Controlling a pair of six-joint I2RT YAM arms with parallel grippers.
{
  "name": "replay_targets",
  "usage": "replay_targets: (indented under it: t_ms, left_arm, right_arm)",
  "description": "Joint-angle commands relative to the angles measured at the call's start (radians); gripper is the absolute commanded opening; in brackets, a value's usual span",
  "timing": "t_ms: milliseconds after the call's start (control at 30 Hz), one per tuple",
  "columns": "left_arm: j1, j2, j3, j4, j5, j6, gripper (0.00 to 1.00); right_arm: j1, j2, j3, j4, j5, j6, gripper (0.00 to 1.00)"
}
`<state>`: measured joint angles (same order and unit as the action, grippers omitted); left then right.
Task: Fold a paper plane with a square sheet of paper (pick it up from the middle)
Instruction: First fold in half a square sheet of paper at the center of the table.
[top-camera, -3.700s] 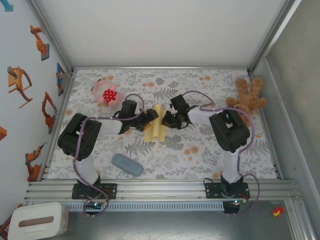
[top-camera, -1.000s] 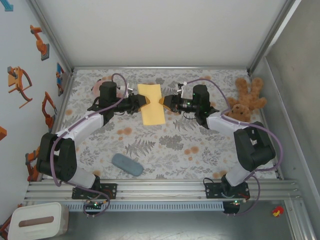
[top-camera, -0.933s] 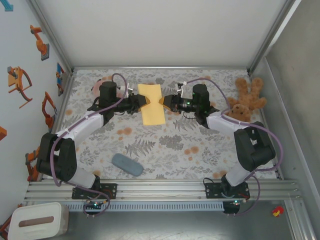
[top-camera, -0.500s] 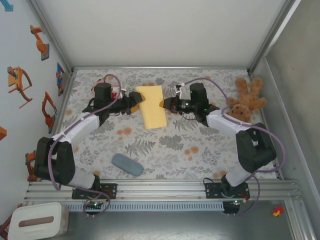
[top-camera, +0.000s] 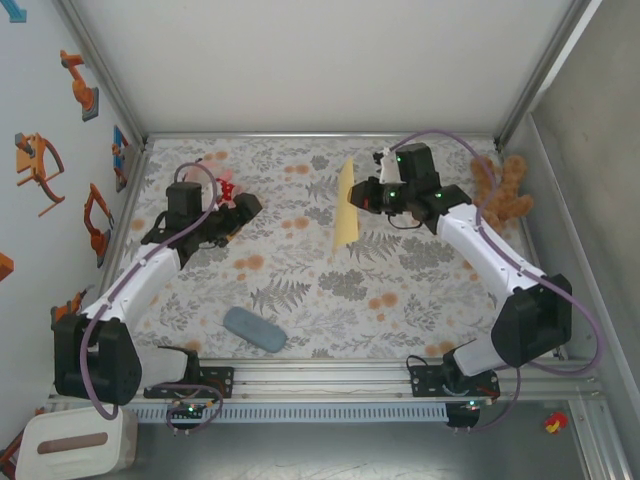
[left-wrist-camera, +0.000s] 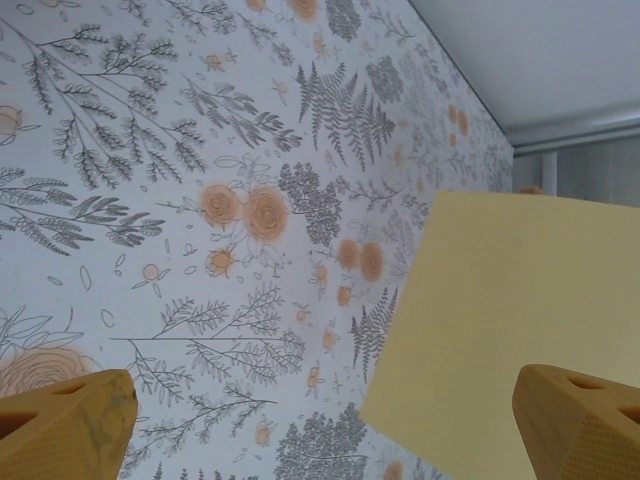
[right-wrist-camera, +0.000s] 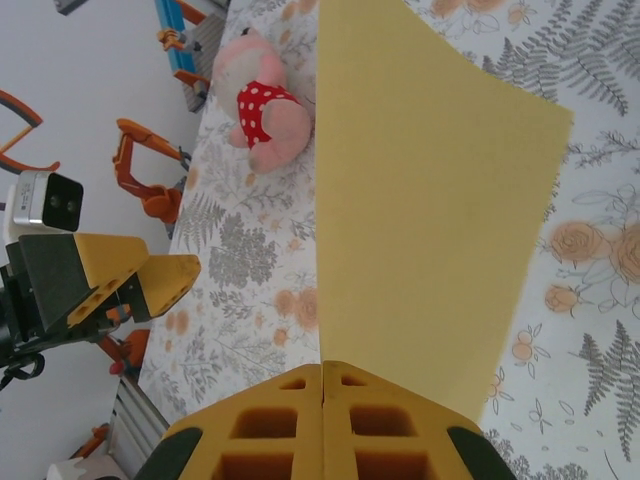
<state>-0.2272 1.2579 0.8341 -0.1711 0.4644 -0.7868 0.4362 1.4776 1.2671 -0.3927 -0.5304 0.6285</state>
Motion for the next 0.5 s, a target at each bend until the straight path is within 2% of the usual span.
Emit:
replay_targets:
  t_ms: [0, 100, 267, 467]
  left_arm:
    - [0.006, -0.011, -0.044, 0.013, 0.004, 0.002, 0.96]
    - [0.005, 0.004, -0.085, 0.078, 0.040, -0.041, 0.97]
    - [-0.012, 0.030, -0.127, 0.123, 0.064, -0.079, 0.99]
    - [-0.078, 0.074, -0.124, 0.115, 0.043, -0.083, 0.96]
  right_arm:
    - [0.049, 0.065, 0.003, -0.013, 0.021, 0.043, 0.00]
    - [0.096, 0.143, -0.039, 0.146, -0.051, 0.140, 0.00]
    - [0.116, 0.231, -0.164, 0.535, -0.148, 0.343, 0.00]
    - [0.115, 0.300, -0.262, 0.643, -0.125, 0.356, 0.00]
